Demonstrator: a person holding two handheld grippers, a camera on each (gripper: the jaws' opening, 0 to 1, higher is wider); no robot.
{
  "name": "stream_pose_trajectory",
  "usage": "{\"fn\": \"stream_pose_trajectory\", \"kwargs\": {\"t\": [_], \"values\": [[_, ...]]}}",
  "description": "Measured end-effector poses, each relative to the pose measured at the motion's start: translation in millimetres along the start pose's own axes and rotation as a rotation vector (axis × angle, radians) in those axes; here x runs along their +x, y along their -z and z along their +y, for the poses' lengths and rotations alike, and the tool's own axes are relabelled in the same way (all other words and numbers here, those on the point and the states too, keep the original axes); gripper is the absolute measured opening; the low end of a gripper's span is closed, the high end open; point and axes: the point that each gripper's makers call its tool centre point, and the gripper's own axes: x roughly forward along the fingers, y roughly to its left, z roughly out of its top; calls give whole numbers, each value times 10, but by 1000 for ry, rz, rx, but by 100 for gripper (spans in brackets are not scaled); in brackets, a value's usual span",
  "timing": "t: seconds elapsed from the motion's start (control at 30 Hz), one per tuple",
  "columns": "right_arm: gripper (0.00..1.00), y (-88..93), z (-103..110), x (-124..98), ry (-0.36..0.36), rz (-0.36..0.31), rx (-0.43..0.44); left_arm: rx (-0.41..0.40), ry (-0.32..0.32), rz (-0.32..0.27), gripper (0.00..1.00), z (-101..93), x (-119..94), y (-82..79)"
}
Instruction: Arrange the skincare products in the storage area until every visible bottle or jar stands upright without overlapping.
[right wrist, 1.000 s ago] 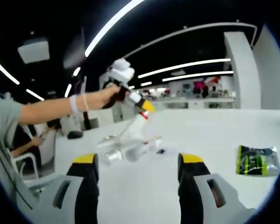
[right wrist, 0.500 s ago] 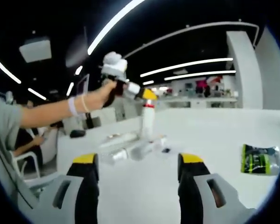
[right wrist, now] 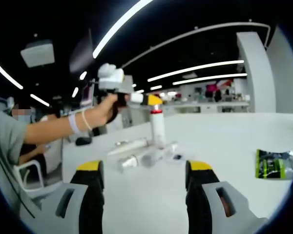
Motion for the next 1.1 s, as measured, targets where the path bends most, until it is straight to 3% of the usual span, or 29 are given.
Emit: {"fn": "stream_pose_trajectory", "kwargs": {"t": [0.1, 0.13, 0.2, 0.3, 0.4, 0.77, 1.1], "values": [[66, 14, 4, 1, 2, 0, 10, 6, 12, -54, 28, -20, 17, 3], [66, 25, 4, -1, 2, 3, 13, 12, 26, -108, 28, -31, 22, -11], [66, 35, -1, -6, 4, 4, 18, 10, 29, -130, 28, -23, 17, 6], [66, 50, 1, -17, 6, 6, 23, 32, 41, -129, 32, -40, 38, 41], [66, 68, 23, -19, 1, 7, 27, 70, 9, -100, 36, 2, 65, 125], [65, 152, 102, -122, -3, -3, 66, 111, -12, 24, 32, 30, 147, 611], [65, 85, 154, -81, -15, -34, 68, 58, -53, -3, 29, 66, 270, 580]]}}
